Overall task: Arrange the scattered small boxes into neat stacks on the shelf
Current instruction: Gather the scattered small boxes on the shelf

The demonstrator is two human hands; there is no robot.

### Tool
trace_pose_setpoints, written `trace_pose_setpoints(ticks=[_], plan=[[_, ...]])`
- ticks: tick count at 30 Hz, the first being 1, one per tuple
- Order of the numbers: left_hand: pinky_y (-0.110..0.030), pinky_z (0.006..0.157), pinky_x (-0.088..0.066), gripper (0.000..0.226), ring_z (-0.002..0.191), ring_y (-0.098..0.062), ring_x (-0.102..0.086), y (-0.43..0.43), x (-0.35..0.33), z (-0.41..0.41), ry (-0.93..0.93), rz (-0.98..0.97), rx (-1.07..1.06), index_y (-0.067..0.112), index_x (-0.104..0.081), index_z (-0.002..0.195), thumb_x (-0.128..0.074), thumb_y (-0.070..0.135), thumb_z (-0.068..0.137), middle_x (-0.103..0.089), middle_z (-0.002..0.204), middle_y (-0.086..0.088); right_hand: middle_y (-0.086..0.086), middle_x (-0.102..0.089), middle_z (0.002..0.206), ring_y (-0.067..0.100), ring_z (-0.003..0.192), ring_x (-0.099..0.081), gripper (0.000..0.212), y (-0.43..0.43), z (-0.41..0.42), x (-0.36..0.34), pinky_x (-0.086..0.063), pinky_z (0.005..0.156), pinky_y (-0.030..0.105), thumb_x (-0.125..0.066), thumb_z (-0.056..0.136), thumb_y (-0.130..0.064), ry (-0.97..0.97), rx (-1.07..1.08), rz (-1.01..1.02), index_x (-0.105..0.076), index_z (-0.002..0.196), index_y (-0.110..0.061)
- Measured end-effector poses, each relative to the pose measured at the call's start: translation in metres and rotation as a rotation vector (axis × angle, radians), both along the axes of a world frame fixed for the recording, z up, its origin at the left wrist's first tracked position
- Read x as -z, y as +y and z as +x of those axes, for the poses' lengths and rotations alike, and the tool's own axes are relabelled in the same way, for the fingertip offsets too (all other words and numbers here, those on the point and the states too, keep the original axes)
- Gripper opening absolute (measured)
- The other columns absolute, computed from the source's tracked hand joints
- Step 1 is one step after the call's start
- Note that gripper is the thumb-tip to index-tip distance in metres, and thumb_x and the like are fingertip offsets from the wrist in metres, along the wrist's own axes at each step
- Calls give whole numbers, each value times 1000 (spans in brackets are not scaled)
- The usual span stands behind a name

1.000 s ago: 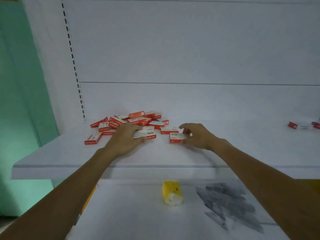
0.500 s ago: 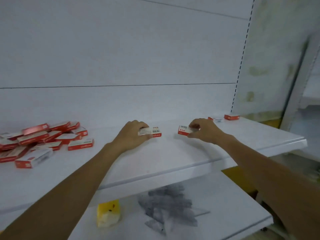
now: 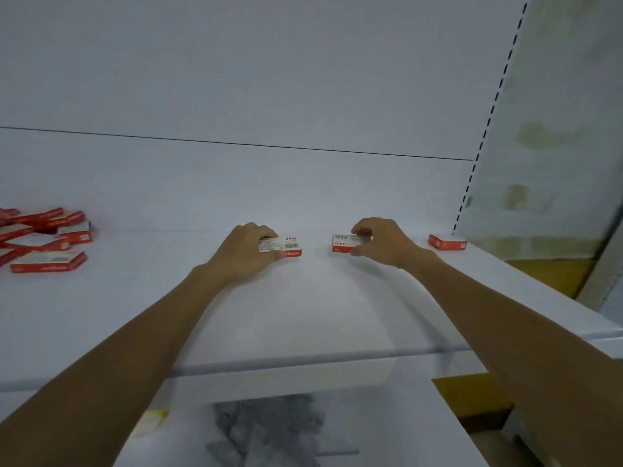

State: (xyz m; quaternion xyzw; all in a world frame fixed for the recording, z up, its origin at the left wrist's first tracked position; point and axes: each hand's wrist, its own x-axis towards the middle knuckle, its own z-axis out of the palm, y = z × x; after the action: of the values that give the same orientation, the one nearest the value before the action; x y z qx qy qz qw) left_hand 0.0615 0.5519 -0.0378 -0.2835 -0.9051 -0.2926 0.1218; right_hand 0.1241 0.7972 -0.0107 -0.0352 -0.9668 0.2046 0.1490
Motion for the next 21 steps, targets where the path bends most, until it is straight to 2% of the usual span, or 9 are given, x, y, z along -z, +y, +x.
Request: trace_pose_setpoints(ticks=[3,6,11,16,21], plan=[[-23,82,-36,40,104,-22,-53,-2,3,-5,-23,-13,-57,14,-59,118,-66,30,82,-58,113,-9,6,-59,116,21,108,-54,37,-4,-19,9,-39,85,22,-69,78,-17,1,-59,-20,-61,113,-10],[-26,89,-38,41,111,-22,-51,-7,9,-11,-98,-110,-113,17,-56,123,-62,31,85,-56,121,-7,2,-58,119,17,110,-52,33,-13,-33,20,-36,85,20,-63,81,-23,-92,-127,-6,-61,113,-15],[-24,88,-37,45,104,-15,-50,-9,7,-15,-145,-80,-120,22,-54,122,-64,39,82,-55,120,-1,0,-57,119,17,109,-52,43,-22,-46,19,-43,96,31,-67,78,-35,-140,-192,-5,-57,116,-19],[-26,89,-39,42,106,-17,-53,-32,-6,-11,-91,-56,-192,18,-57,120,-65,35,83,-58,117,-4,2,-59,120,17,105,-55,45,-41,-58,2,-44,95,31,-63,83,-33,-19,-219,-62,-55,125,-18],[-24,84,-38,33,105,-18,-54,-99,-12,6,-5,-27,-312,16,-60,115,-63,27,85,-59,116,-4,-1,-61,118,13,98,-54,44,-106,-72,-8,-45,96,33,-62,83,-28,80,-315,-80,-55,125,-19]])
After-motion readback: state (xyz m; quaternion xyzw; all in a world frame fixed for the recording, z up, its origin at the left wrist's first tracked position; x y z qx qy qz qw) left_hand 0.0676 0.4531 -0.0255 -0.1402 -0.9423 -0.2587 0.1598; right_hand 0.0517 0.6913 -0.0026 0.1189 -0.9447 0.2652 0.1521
